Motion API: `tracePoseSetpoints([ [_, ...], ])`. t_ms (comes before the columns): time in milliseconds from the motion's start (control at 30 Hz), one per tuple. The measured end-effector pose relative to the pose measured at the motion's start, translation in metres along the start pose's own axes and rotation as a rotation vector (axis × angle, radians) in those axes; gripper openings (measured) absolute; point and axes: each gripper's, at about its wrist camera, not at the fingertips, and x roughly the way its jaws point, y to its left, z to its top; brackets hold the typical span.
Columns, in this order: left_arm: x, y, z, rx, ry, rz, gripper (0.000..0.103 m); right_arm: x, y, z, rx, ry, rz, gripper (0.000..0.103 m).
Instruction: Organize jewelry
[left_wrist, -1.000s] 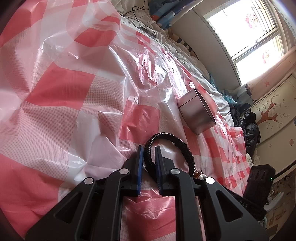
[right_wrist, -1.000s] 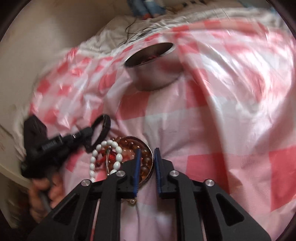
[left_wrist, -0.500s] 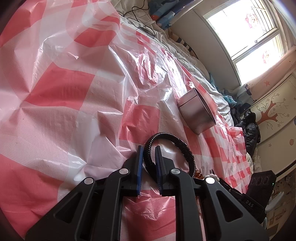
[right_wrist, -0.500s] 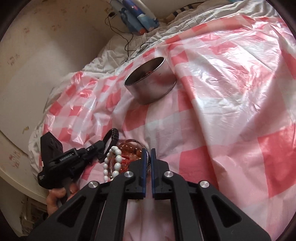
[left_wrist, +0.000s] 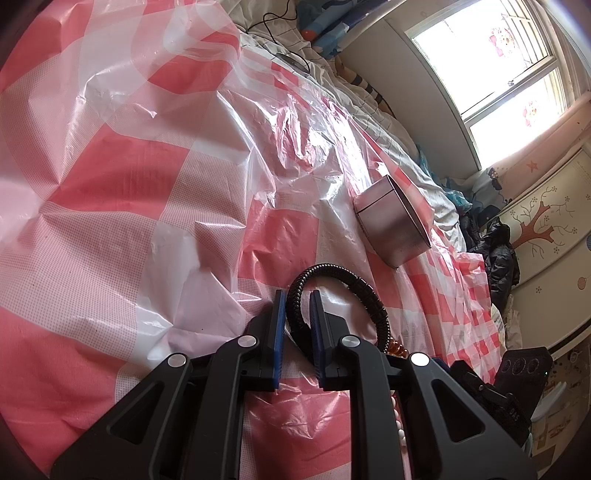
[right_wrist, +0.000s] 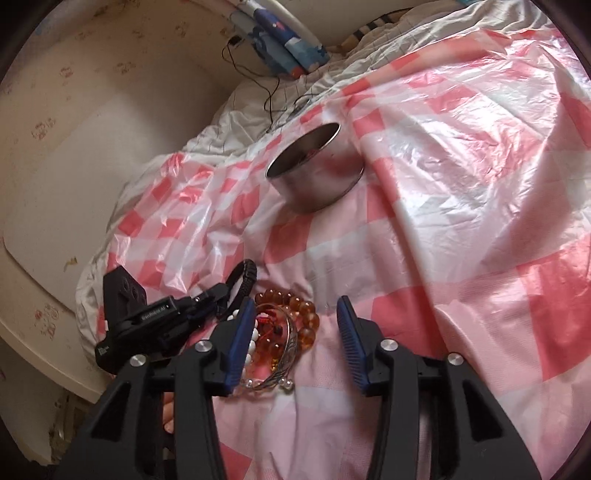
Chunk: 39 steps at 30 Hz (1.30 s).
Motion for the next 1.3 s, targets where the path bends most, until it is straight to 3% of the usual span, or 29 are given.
tracePoseSetpoints([
  [167,0.0,0.0,0.0,-0.001,0.0,-0.001,0.013,0.004,0.001,0.0,0.003,0.016,-0.054,0.05],
  [333,0.0,0.0,0.0,0.0,0.0,0.0,0.013,-0.012,-0.007,-0.003,0.043,-0.053,0.025,0.057],
  [567,0.0,0.0,0.0,0.0,0.0,0.0,0.013,-0.011,-0.007,-0.002,0.04,-0.043,0.031,0.061],
  [767,0.0,0.0,0.0,0.0,-0.001,-0.001,0.013,-0.018,-0.009,-0.004,0.046,-0.069,0.099,0.068],
  [1300,0.0,0.0,0.0,0.001,-0.001,-0.001,0.014,-0.026,-0.019,-0.002,0.11,-0.087,0.199,0.071],
])
